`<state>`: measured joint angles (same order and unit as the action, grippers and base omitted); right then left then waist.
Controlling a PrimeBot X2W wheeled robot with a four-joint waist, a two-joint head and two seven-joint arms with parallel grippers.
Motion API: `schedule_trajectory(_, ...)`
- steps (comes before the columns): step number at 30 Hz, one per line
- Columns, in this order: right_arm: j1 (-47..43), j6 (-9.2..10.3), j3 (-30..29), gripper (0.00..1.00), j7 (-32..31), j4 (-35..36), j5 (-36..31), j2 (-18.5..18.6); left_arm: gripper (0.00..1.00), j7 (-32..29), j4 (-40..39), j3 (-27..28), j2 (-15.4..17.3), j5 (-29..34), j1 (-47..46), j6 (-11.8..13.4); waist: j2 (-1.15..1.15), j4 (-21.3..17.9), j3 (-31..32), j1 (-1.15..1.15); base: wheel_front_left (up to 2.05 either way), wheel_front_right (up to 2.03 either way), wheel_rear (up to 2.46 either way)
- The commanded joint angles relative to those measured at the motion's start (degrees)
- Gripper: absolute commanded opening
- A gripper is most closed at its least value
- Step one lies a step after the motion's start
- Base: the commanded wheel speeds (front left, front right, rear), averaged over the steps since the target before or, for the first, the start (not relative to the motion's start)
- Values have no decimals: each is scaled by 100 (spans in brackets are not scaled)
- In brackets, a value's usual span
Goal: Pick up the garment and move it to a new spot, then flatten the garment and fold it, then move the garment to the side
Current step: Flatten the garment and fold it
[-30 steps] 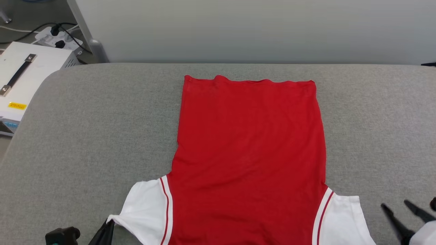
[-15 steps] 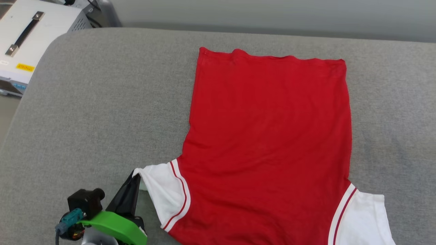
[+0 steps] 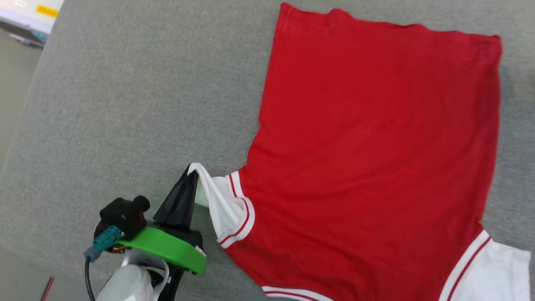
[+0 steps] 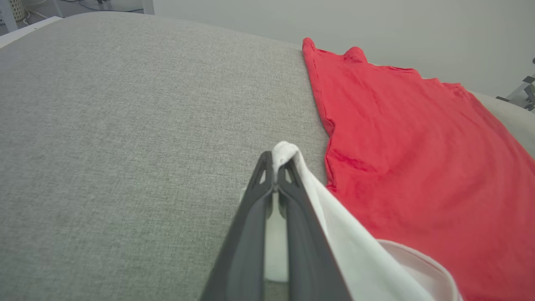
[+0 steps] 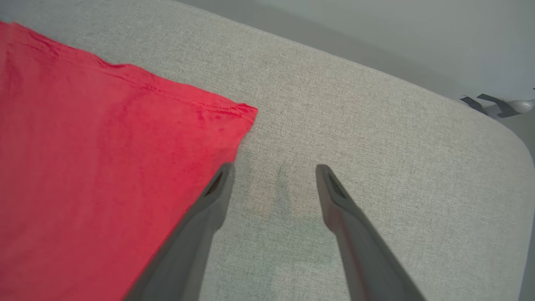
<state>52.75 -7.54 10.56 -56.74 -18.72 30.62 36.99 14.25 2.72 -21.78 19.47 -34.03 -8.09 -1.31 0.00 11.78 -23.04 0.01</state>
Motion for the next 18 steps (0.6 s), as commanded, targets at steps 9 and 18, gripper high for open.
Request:
schedule_trajectory(9, 694, 5, 369, 100, -217, -1027, -437, -96, 0, 70, -4, 40, -355, 202, -338, -178, 0, 749, -946, -1, 0, 0, 0)
schedule_trajectory(18, 286, 5, 518, 33, 18, -1673, -268, -219, 0, 73, 226, 306, -550, 398, -366, -347, 0, 673, -932, -1, 0, 0, 0)
